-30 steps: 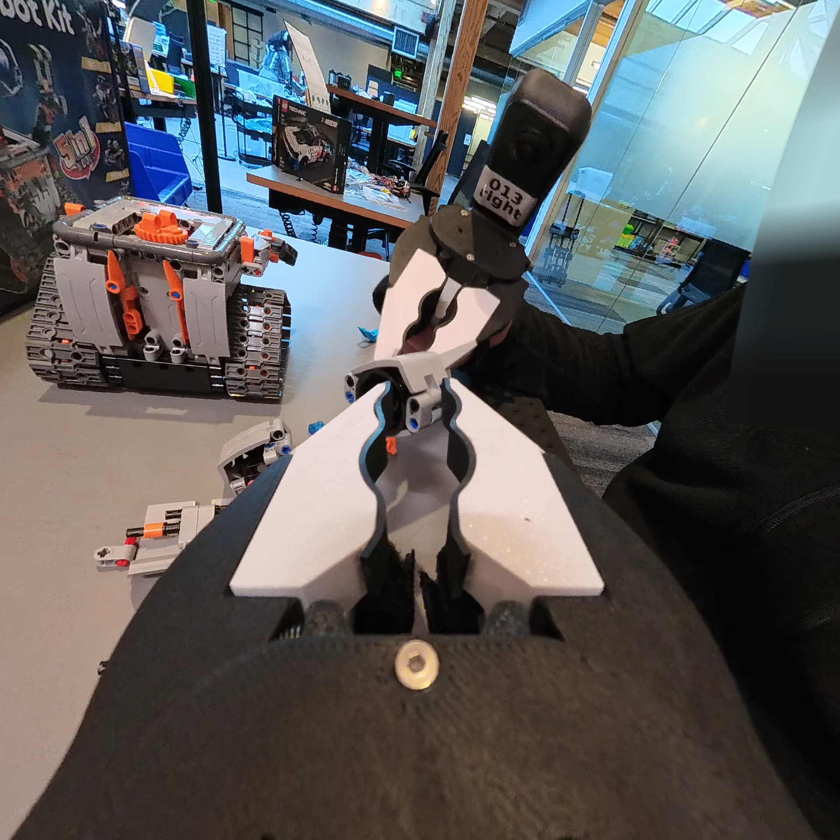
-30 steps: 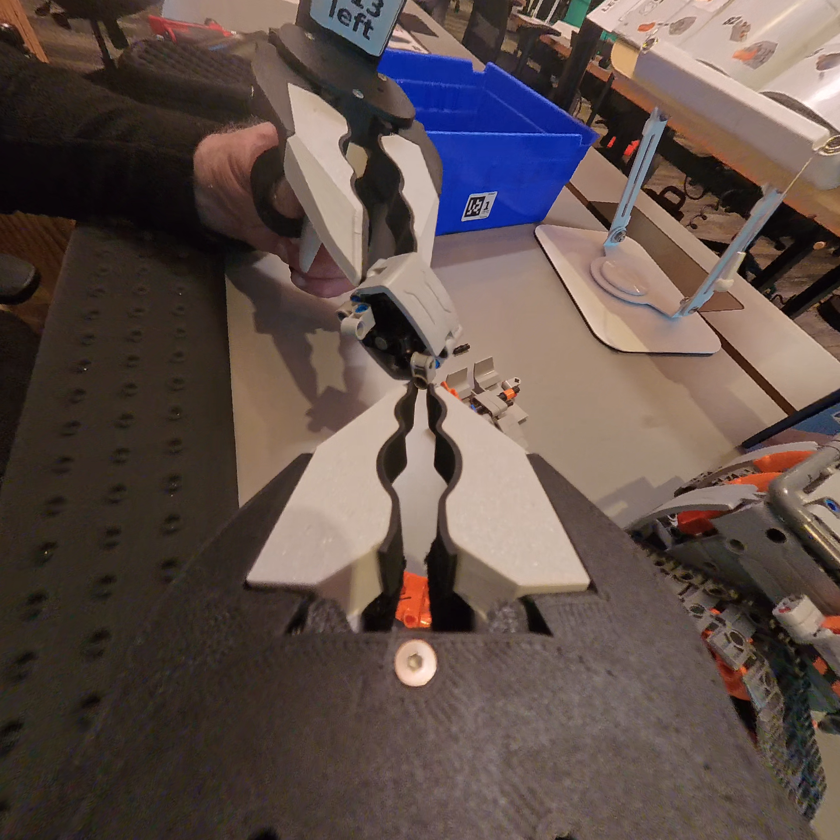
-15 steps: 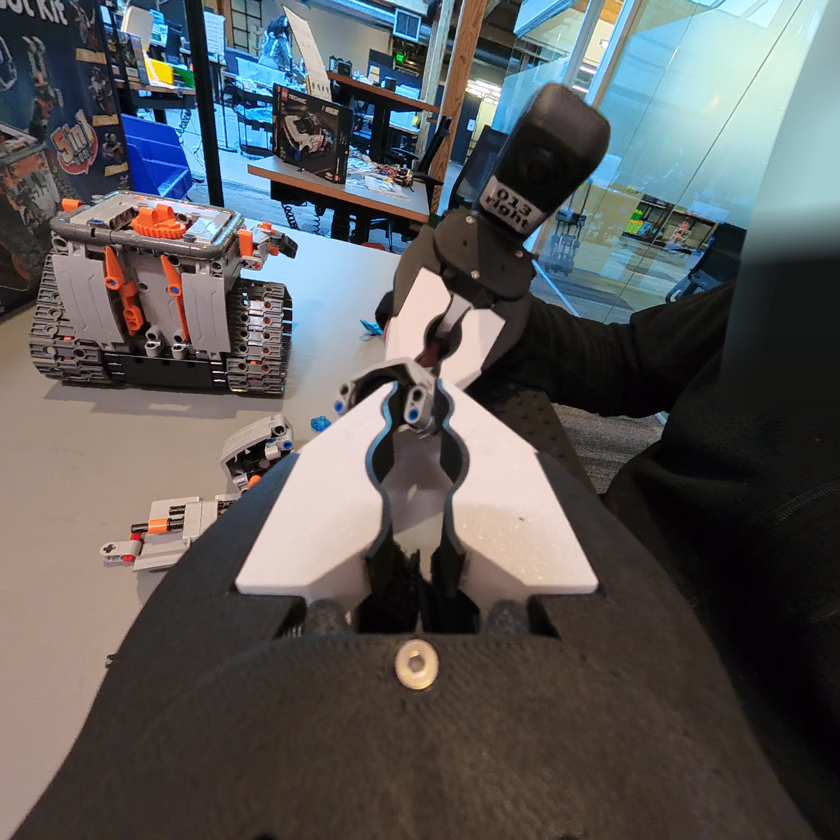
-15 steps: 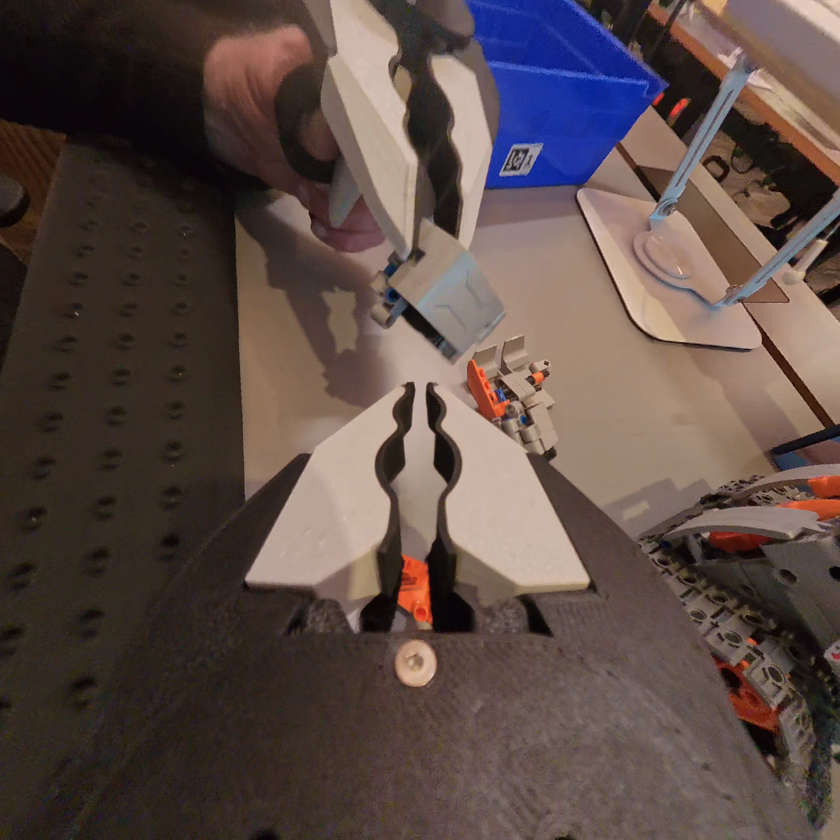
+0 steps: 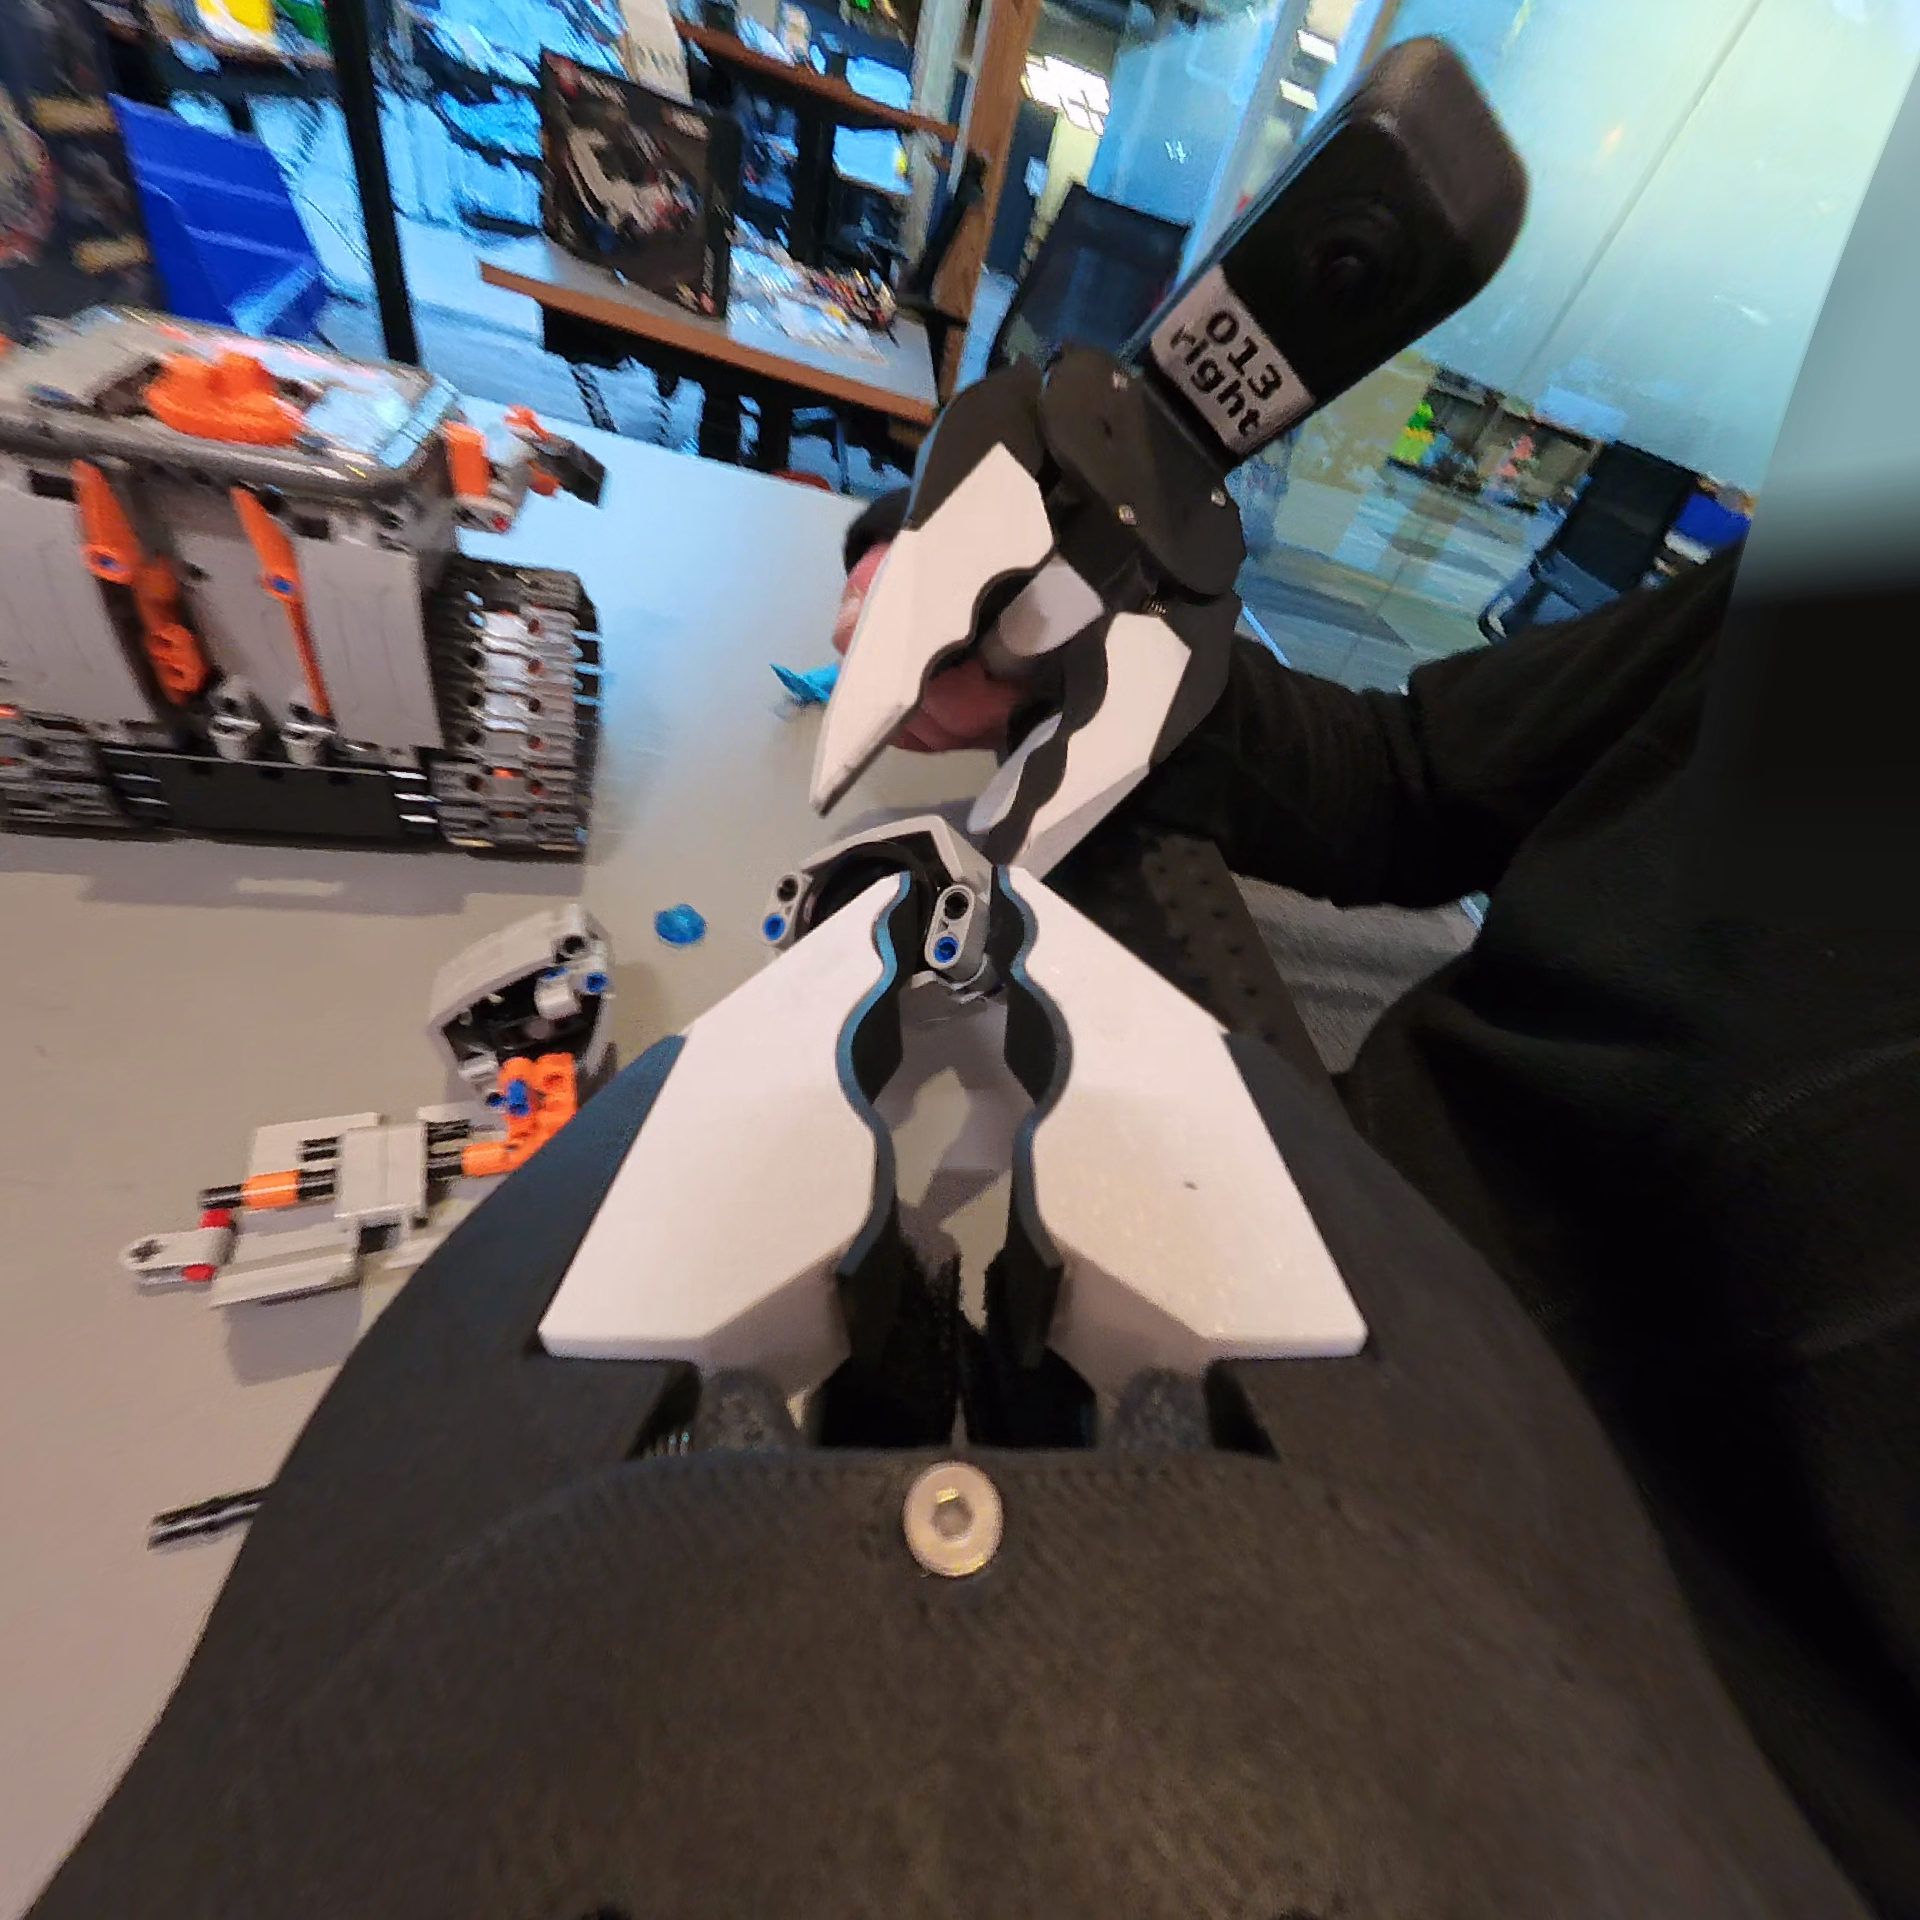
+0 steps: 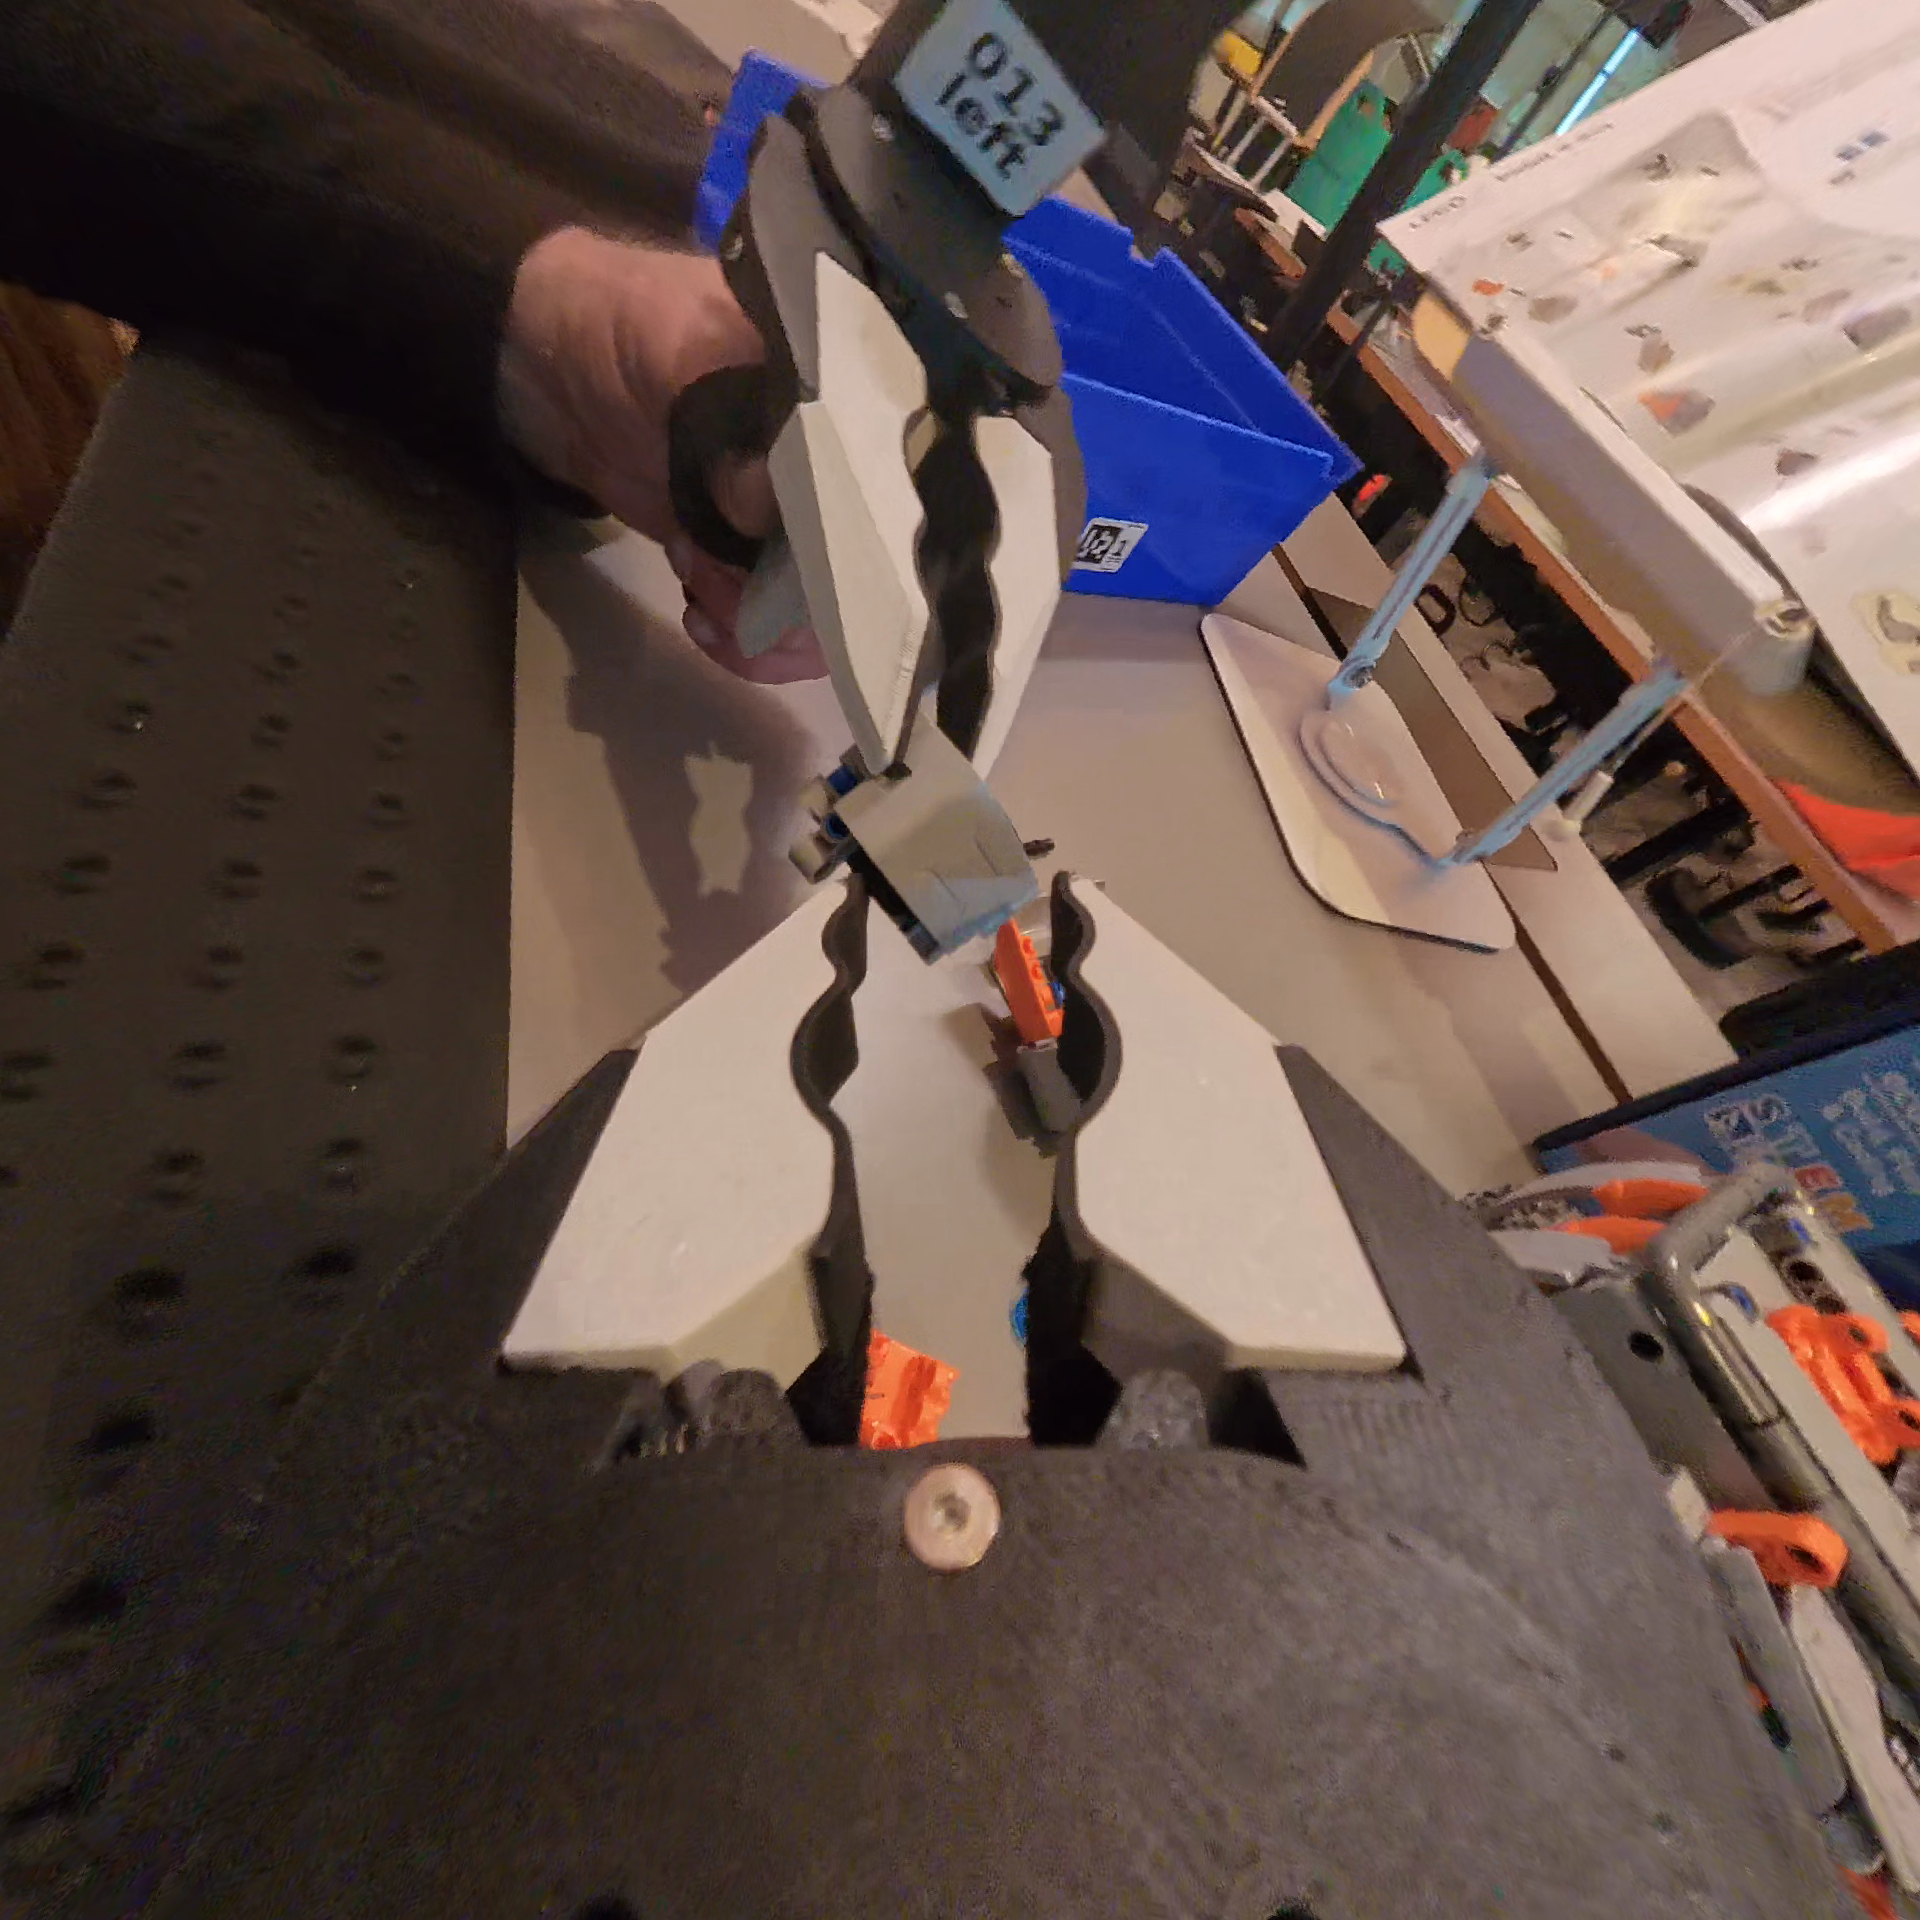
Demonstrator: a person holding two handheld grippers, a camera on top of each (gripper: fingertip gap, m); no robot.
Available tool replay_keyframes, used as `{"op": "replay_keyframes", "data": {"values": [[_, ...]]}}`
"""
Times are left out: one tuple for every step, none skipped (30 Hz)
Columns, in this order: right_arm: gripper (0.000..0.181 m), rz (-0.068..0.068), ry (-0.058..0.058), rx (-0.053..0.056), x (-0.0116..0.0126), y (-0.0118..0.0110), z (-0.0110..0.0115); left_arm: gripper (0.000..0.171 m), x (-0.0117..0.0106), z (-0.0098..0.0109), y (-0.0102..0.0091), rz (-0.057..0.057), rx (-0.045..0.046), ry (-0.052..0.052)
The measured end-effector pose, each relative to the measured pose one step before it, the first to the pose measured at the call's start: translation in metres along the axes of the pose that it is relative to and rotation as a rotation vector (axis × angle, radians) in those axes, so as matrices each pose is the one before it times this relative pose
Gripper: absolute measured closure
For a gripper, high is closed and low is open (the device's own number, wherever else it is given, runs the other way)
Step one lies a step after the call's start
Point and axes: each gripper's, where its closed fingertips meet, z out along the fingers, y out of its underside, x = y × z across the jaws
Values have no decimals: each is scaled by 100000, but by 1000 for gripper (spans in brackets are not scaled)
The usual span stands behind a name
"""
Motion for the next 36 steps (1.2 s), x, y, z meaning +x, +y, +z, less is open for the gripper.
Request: {"op": "replay_keyframes", "data": {"values": [[150, -2637, -664, -550, -362, 30, 161, 161, 129, 184, 259, 146, -1534, 468], [154, -1788, -653, -596, -284, 55, 120, 160, 75, 134, 194, 137, -1261, 260], [154, -1082, -132, -611, -108, 87, 69, 160, 40, 44, 134, -281, -790, 308], [156, -429, -104, -139, -19, 18, -24, 160, -22, -4, 27, -820, -59, 306], [157, 593, -328, 235, 22, -30, -38, 160, 15, 9, 3, -980, 208, 676], [157, 1178, -134, 559, 85, -61, -60, 160, -31, -6, -30, -352, 327, 140], [159, 1496, -28, 861, 131, -88, -94, 160, -109, -45, -45, 99, 390, -557], [169, 2116, -176, 1290, 170, -139, -137, 158, -212, -76, -74, 31, 452, -1176], [170, 2883, -567, 1808, 151, -209, -120, 157, 52, -51, -136, -50, 814, 441], [170, 3022, -1244, 1629, 32, -174, -78, 157, 98, -36, -207, 358, 1160, 236], [170, 1891, -872, 1057, -8, -110, -29, 156, 87, -23, -92, 1442, 256, -214], [170, 415, -59, 443, 5, -47, 6, 156, 37, -29, -52, 939, 58, -414], [169, -10, 282, 130, 31, -6, 28, 156, -12, -20, -21, -32, 61, -190], [169, -174, 526, 8, 57, -12, 29, 157, -47, -27, -1, -111, 27, -300], [169, -871, 1101, 258, 107, -80, -15, 157, -34, -23, -10, -148, 89, -222], [167, -1632, 1732, 894, 143, -207, -66, 158, 4, -36, -67, -227, 443, 129], [166, -2301, 2201, 1129, 174, -288, -113, 159, 1, -87, -113, -245, 685, 197], [165, -3025, 2228, 126, 135, -151, -74, 160, 1, -35, -76, -575, 554, 313], [167, -3268, 1660, -1723, 49, 170, 57, 160, -64, 19, 19, -395, -49, -251], [169, -2953, 1377, -2624, -4, 309, 127, 160, -189, 36, 127, -305, -591, -857], [171, -1556, 961, -1823, 18, 213, 102, 160, -179, 7, 119, -578, -361, -529], [172, 1177, -311, -321, 5, 54, 47, 160, -53, -17, -25, -714, 485, 270], [173, 3642, -1452, 979, 47, -44, -18, 159, 23, -25, -107, -125, 708, 365], [173, 3930, -1592, 1421, 83, -93, -75, 159, 23, -1, -131, 404, 609, -123], [173, 2222, -942, 1277, 70, -109, -69, 158, 40, 13, -115, 714, 488, -202], [173, 954, -556, 947, -8, -103, -38, 158, 85, -8, -160, 604, 652, 222], [174, 995, -515, 746, -19, -85, -12, 158, 86, -34, -99, 767, 329, 183], [174, 1062, -410, 610, 4, -77, -7, 157, 44, -35, -60, 1019, 313, -175], [174, 824, -369, 682, 8, -101, -28, 157, 50, -25, -82, 734, 394, -25], [174, 972, -424, 947, 0, -138, -38, 157, 102, -41, -108, 576, 577, 363], [174, 1216, -413, 1007, 17, -122, -40, 156, 107, -46, -136, 686, 717, 431], [174, 1264, -378, 602, 35, -53, -20, 155, 41, -25, -89, 1147, 369, -309], [174, 1282, -104, 67, 94, 48, -11, 154, -92, -9, -39, 1863, -19, -1395], [175, 1403, 225, 44, 159, 66, -38, 147, -71, -7, -27, 2210, -146, -1474], [176, 1859, 127, 595, 210, -24, -87, 139, 129, -12, -73, 1581, 120, -4], [176, 2113, 44, 945, 202, -81, -119, 138, 146, -26, -175, 775, 852, 369]]}}
